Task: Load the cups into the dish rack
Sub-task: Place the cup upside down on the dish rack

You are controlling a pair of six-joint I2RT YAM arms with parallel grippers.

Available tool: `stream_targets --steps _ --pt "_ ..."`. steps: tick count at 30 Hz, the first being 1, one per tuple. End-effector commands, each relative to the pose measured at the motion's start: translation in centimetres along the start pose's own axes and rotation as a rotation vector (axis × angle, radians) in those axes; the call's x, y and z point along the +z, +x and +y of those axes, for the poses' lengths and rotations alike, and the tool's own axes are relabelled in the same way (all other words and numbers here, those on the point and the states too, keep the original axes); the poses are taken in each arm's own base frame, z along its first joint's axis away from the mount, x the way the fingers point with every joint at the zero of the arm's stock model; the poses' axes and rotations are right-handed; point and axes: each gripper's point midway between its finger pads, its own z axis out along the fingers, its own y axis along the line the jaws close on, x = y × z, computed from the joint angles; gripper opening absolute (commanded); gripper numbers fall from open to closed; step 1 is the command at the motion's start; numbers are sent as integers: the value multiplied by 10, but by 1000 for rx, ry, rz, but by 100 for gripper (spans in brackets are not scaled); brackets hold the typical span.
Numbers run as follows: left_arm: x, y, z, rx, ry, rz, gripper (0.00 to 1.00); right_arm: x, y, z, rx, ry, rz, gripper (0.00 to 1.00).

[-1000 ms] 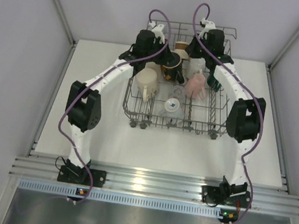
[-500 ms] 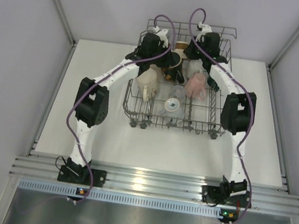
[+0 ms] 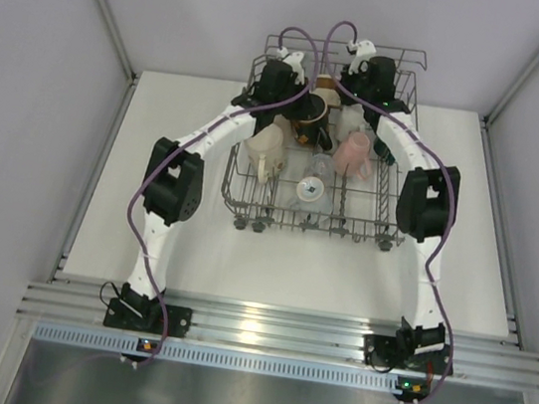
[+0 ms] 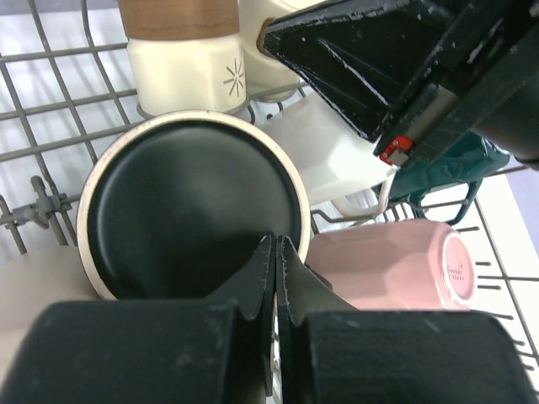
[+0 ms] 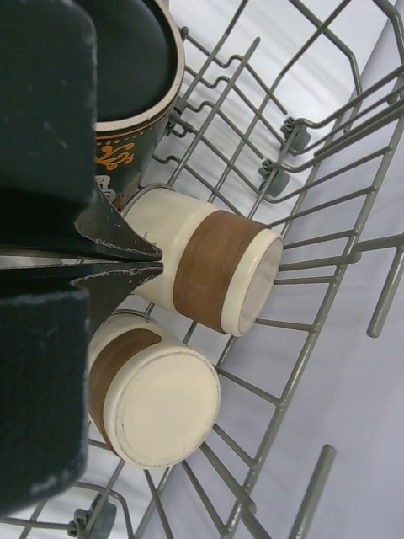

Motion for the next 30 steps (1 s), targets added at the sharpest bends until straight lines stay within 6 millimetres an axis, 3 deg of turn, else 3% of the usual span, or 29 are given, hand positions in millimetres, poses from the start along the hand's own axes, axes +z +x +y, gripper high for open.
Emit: stream_targets --steps 1,10,19,30 --pt "3 -22 -8 3 10 -59 0 4 -32 6 -114 -15 -94 0" --pt "15 -8 -6 -26 28 -27 0 11 -80 1 86 -27 -341 0" --pt "23 -2 -12 -50 84 -16 0 37 -47 -22 164 64 -322 0" --pt "25 -2 -17 -58 113 -25 0 34 -50 -29 94 94 -296 0"
